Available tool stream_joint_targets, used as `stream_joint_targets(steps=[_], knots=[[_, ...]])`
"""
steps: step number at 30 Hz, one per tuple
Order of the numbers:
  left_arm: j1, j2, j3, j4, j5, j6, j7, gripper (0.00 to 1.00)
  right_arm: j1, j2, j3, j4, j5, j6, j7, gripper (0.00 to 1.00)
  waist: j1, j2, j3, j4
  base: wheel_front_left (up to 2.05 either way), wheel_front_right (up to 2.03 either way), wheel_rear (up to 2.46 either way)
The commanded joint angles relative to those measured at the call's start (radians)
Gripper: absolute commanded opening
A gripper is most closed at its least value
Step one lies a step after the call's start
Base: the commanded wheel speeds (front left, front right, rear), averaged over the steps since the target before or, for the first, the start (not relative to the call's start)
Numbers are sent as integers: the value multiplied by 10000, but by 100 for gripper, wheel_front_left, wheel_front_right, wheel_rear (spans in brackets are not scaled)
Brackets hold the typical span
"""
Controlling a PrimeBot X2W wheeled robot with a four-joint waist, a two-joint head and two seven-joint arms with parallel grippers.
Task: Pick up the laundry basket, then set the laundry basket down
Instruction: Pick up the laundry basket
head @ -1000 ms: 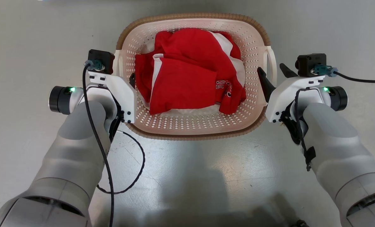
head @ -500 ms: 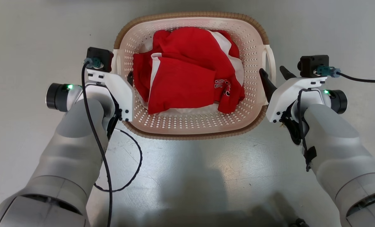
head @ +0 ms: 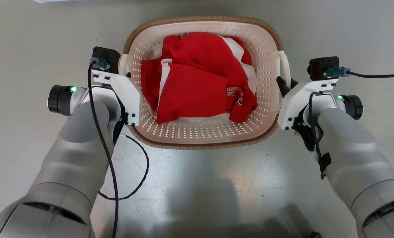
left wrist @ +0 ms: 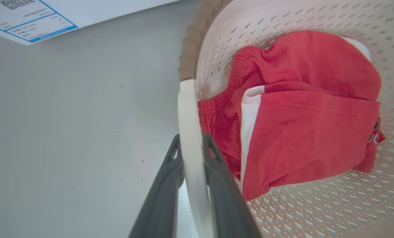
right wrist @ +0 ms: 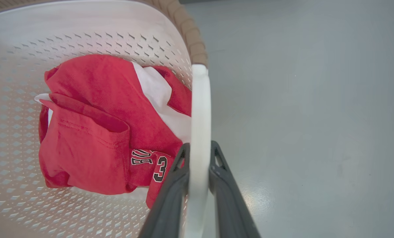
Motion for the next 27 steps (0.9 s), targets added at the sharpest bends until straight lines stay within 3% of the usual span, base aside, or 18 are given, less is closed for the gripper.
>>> stream_joint_targets(steps=[1, 15, 27], knots=[[156, 279, 20, -62, -15, -2, 25, 0, 399, 173, 264, -91, 87, 39, 104, 0, 0, 0, -144, -4, 0, 0, 0], [1116, 383, -95, -62, -284, -197, 808, 0, 984, 174, 1317, -464, 712, 39, 1343, 0, 0, 0, -1858, -186, 0, 0, 0], [2607, 471, -333, -62, -494, -518, 1755, 0, 2076, 174, 2316, -646, 1313, 39, 2369, 0, 0, 0, -4726, -593, 0, 0, 0]])
